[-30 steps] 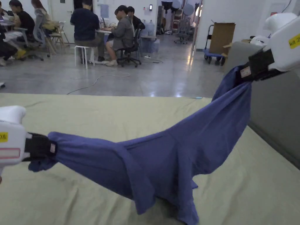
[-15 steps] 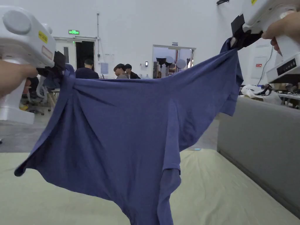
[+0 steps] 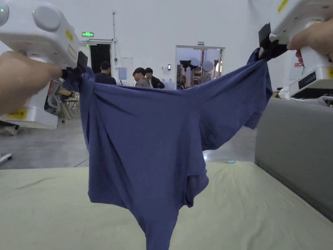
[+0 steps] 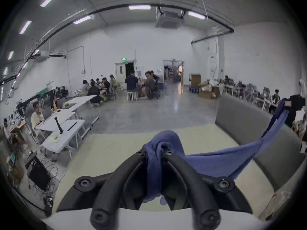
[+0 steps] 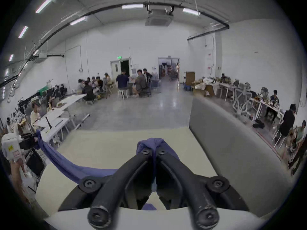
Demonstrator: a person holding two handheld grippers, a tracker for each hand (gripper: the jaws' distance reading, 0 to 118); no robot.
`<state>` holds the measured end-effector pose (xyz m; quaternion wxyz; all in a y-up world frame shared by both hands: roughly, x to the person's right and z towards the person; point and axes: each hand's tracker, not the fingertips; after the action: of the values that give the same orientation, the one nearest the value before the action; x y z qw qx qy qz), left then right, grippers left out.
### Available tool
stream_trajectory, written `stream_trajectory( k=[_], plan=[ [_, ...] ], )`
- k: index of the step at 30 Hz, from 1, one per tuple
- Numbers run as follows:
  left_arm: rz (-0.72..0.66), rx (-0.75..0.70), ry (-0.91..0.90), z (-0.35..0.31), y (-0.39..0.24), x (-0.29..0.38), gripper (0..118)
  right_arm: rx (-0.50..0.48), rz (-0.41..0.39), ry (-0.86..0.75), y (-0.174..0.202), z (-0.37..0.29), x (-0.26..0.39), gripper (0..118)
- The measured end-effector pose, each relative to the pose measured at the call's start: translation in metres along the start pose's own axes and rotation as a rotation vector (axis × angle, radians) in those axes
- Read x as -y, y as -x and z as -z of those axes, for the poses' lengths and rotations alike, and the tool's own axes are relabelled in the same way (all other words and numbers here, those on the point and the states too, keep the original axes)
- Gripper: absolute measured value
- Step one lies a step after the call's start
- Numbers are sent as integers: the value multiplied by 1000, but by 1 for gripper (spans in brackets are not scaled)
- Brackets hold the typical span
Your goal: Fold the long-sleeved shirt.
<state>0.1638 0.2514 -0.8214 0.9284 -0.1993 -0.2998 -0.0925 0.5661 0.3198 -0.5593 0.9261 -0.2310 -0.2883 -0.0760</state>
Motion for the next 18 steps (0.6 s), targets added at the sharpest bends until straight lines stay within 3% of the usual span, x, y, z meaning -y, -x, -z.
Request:
stream_trajectory(
  k=[3,8,12,18],
  plan=[
    [17,20,136,46,-1,68,9,10,11,159,-4,57,71,0],
    [91,38,382,106,-6,206,9,-31,-120,386,1,119,232,0],
    [110,89,496,99,-7,293,10,-142,-111,514,3,103,340,0],
    [192,143,503,12,3,357,10,-265,-96,548,-13,4,419,0]
  ],
)
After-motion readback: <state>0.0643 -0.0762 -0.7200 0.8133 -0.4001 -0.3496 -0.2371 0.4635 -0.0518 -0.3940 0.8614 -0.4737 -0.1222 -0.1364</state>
